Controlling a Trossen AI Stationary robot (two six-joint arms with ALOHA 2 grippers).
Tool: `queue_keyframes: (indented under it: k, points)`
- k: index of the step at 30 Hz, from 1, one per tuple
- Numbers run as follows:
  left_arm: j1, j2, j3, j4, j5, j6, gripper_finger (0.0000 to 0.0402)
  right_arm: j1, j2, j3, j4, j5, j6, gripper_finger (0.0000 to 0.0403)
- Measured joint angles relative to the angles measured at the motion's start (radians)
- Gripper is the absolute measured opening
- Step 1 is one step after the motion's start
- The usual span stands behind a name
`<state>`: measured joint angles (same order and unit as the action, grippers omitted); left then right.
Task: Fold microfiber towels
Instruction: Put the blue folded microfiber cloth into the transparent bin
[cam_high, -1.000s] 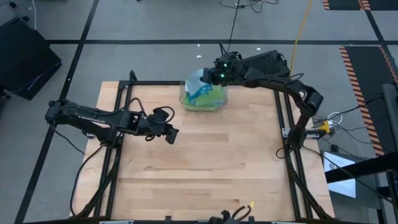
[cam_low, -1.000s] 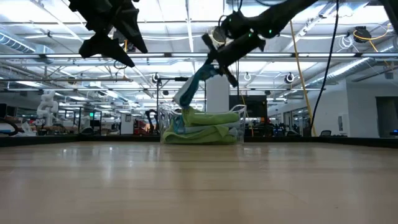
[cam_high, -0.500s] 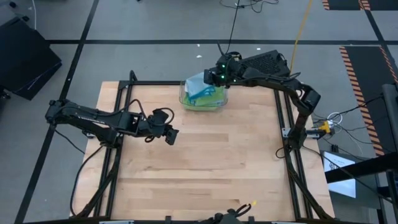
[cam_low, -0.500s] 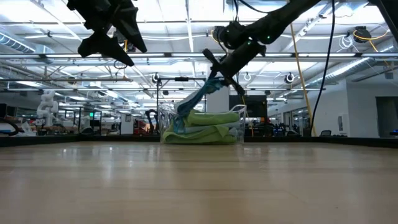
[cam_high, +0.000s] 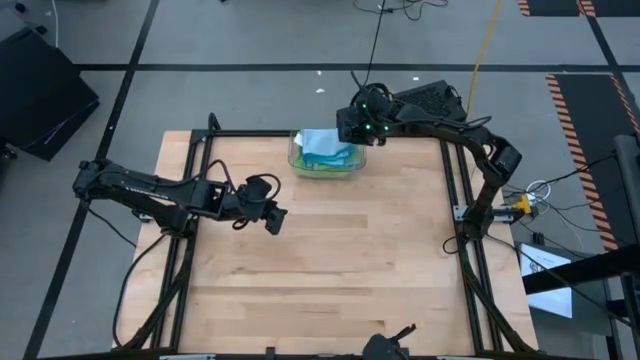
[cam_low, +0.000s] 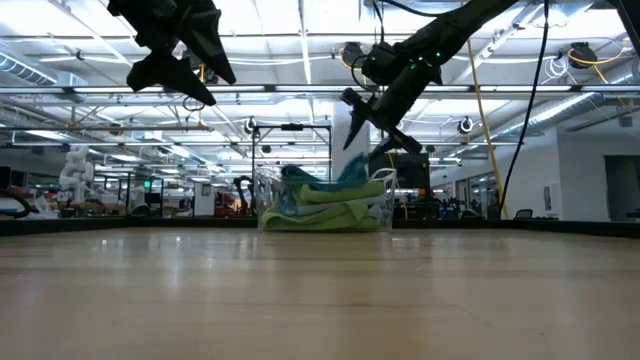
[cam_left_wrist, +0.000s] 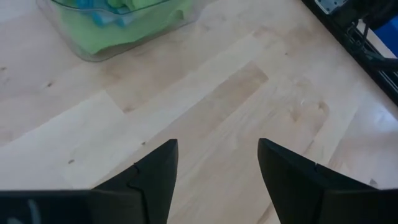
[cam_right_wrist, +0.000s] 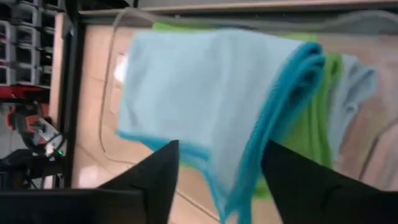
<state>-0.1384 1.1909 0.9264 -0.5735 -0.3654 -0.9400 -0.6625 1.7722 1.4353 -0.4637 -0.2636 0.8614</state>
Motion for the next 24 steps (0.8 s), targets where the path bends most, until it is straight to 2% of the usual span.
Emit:
queue_keyframes:
  k: [5, 9, 14, 19, 24]
  points:
    - [-0.008, 0.000, 0.000, 0.000, 0.070, 0.002, 0.0223, -0.033, -0.015, 0.000, -0.077, -0.002, -0.040, 0.0258]
    - [-0.034, 0.000, 0.000, 0.001, 0.081, -0.002, 0.0223, -0.055, -0.057, 0.000, -0.114, -0.001, -0.062, 0.0264]
    - [-0.065, 0.000, 0.000, 0.002, 0.080, -0.004, 0.0223, -0.019, -0.130, 0.000, -0.055, 0.001, -0.007, 0.0262]
    - [-0.069, 0.000, 0.000, 0.002, 0.079, 0.024, 0.0223, 0.042, -0.132, 0.040, -0.006, -0.004, 0.005, 0.0228]
    - [-0.048, 0.000, 0.000, 0.002, 0.093, 0.048, 0.0223, 0.059, -0.098, 0.135, -0.009, -0.006, -0.173, 0.0149]
